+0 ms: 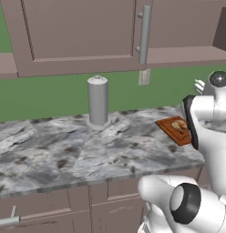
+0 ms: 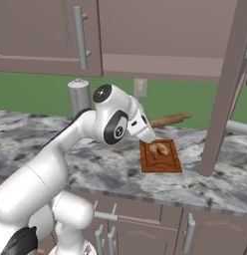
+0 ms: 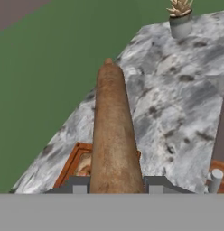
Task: Open the cabinet, retrieve the rolling pin, and place it next to the meat on the cutting board to prepare for tenderizing.
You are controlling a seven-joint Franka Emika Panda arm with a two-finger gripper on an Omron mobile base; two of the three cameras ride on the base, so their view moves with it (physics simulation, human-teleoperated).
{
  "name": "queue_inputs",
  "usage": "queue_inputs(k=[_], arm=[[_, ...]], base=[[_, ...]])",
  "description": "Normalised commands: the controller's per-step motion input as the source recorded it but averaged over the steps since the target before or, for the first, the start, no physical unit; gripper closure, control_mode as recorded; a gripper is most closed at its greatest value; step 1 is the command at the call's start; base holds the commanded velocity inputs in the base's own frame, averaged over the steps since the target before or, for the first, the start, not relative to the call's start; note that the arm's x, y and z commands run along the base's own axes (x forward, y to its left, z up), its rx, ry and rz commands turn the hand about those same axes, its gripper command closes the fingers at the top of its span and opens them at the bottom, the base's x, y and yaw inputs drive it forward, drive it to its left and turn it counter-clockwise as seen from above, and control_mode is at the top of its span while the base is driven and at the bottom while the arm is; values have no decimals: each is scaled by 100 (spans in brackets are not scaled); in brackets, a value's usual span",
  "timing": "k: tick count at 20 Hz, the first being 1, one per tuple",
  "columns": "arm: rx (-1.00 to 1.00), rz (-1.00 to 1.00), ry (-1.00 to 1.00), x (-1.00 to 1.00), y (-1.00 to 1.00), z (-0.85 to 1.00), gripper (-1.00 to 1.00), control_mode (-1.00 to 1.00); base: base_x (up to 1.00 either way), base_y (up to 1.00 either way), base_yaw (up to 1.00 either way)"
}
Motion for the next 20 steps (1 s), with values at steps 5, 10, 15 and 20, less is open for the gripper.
queue_inputs(k=[5,10,15,20], arm=[[0,4,15,38,0,-49,100,-100],[1,6,12,38,0,-52,100,-100],[4,7,4,34,0,-61,100,-100],[3,4,-1,23,-9,-67,100,-100]], base=[[0,0,0],[0,0,0],[0,0,0],[0,0,0]])
